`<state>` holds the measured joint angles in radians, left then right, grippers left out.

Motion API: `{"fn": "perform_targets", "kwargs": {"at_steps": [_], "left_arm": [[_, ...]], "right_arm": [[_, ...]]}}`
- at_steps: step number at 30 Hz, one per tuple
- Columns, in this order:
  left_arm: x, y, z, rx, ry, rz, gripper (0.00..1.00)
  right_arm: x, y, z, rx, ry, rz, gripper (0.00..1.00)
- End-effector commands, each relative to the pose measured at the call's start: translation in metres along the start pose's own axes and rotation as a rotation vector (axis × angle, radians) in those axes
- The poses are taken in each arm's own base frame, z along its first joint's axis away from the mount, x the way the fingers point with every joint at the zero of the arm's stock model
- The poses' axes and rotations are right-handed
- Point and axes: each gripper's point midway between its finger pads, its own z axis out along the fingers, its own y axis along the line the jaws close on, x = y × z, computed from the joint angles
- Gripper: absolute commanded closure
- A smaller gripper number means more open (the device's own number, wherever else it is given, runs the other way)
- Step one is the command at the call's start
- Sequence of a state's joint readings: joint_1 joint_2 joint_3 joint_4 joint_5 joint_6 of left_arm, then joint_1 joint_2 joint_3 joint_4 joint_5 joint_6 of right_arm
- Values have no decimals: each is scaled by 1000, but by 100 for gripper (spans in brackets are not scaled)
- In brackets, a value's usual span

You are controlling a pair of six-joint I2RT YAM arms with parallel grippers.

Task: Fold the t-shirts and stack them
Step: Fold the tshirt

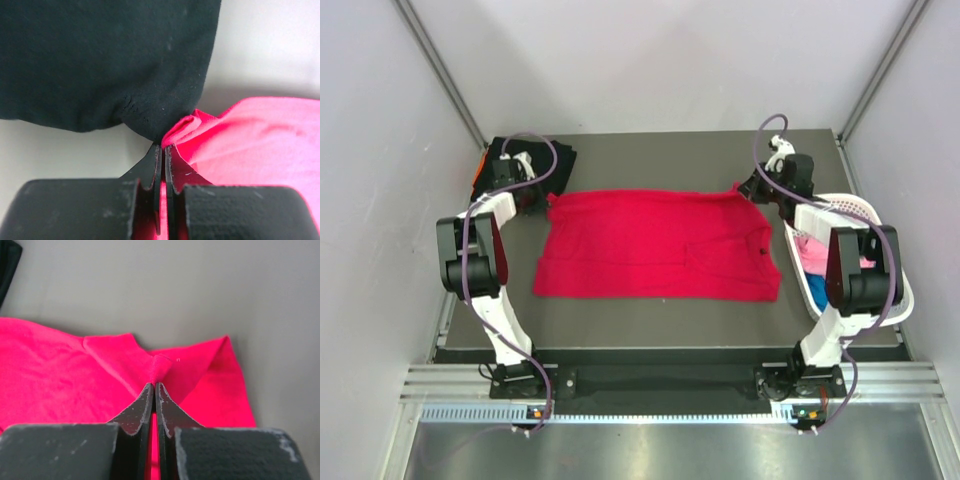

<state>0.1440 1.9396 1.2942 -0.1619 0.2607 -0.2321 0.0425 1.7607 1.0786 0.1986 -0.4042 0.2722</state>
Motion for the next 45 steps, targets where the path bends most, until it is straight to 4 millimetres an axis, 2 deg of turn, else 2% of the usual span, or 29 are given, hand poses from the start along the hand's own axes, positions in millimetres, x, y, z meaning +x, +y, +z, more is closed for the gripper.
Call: {"fn": "perform_targets", "kwargs": {"at_steps": [1,5,10,17,25,27,32,34,36,41,45], "left_arm": [[-29,-16,-19,60,-106,3,100],[-29,-24,-24,97,-97,7,100],[-27,-24,-30,87,-85,13,100],[-27,-21,-41,60,-92,12,100],[-21,-23,-48,62,-93,-10,100],[-15,-23,-45,69,-73,-23,93],[0,-26,-39,101,-36,-52,82],[4,-27,-38,110,-24,-54,83],[6,-27,-39,111,-19,-51,90],[7,-27,-41,113,-7,-40,87],[6,-30,-45,124,-17,-28,99]], "right_arm": [[-29,7,-18,-10,-111,-63,100],[-28,7,-30,9,-113,-80,100],[-33,13,-45,14,-132,-92,100],[-13,6,-61,48,-97,-86,100],[-3,7,-81,67,-95,-92,100],[0,8,-83,63,-84,-86,100],[3,12,-83,43,-77,-72,100],[4,13,-84,42,-74,-68,100],[5,13,-85,43,-75,-68,100],[6,14,-87,40,-79,-67,100],[6,15,-88,38,-78,-68,100]]}}
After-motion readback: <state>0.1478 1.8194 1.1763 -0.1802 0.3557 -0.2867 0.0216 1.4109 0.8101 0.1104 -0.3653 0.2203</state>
